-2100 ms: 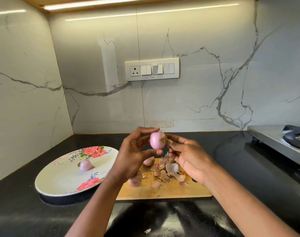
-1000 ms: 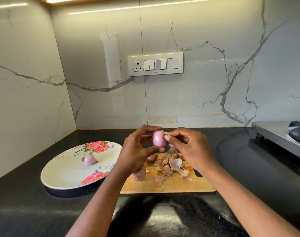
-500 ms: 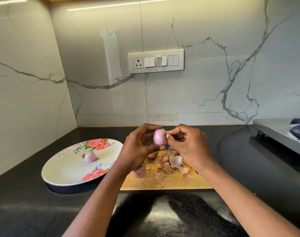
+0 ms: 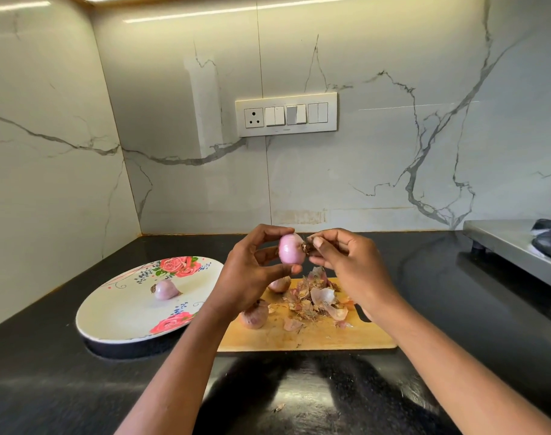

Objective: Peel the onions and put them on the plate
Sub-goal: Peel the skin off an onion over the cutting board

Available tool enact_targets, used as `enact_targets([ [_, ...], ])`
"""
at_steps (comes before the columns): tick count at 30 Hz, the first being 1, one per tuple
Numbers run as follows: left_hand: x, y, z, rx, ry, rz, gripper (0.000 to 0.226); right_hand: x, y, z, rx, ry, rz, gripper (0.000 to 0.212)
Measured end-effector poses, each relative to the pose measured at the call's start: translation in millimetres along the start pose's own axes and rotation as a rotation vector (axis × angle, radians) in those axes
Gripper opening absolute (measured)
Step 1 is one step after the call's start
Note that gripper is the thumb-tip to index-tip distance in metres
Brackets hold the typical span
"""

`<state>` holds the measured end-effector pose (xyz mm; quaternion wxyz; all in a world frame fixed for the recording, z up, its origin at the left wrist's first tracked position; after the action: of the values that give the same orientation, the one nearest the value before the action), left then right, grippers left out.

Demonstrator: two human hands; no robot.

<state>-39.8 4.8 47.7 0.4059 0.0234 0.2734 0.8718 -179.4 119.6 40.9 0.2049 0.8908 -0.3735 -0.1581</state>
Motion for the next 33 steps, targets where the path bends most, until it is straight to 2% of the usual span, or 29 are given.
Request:
enact_targets([
  [6, -0.4, -0.2, 0.9, 0.014, 0.029, 0.007, 0.054, 4.3, -1.8, -2.1, -0.092, -0.059, -0.059, 0.012],
  [8, 0.2, -0.2, -0.1, 0.011, 0.027, 0.005, 0.054, 4.0, -0.6, -0.6, -0.068, 0.030, -0.045, 0.010],
  [10, -0.8, 0.3, -1.6, 0.003, 0.028, 0.006, 0.054, 3.4, 1.2, 1.0, -0.019, 0.102, -0.050, 0.017],
  [15, -3.4, 0.2, -2.6, -0.024, 0.008, 0.014, 0.054, -0.9, 2.9, 5.2, 0.019, -0.092, -0.082, 0.033],
  [18, -3.0, -0.2, -2.1, -0.040, -0.041, -0.001, 0.054, -0.5, 2.2, 5.5, -0.010, -0.252, -0.086, 0.026],
  [20, -2.5, -0.2, -1.1, -0.057, -0.078, -0.011, 0.053, -3.1, 2.8, 1.4, -0.069, -0.314, -0.049, 0.011],
  [24, -0.5, -0.3, 0.4, -0.084, -0.086, -0.057, 0.051, -3.8, 4.6, -1.1, -0.118, -0.297, -0.051, 0.035],
  [26, -0.3, 0.0, -1.8, -0.098, -0.099, -0.077, 0.051, -2.0, 4.2, -3.2, -0.143, -0.291, -0.075, 0.038],
  [33, 0.9, 1.9, -8.6, -0.112, -0.162, -0.103, 0.051, -6.2, 5.4, -4.1, -0.186, -0.189, -0.011, 0.009],
])
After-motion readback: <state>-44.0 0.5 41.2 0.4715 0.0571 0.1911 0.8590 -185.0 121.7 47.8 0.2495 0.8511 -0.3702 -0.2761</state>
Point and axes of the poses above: each hand's wrist, its own y-axis towards the middle knuckle, its own x-axis out of the palm, z = x × y, the point moved 6 cm from there along y, towards the middle knuckle, and after that the axes turned 4 degrees about -y, right-handed, at the moved point
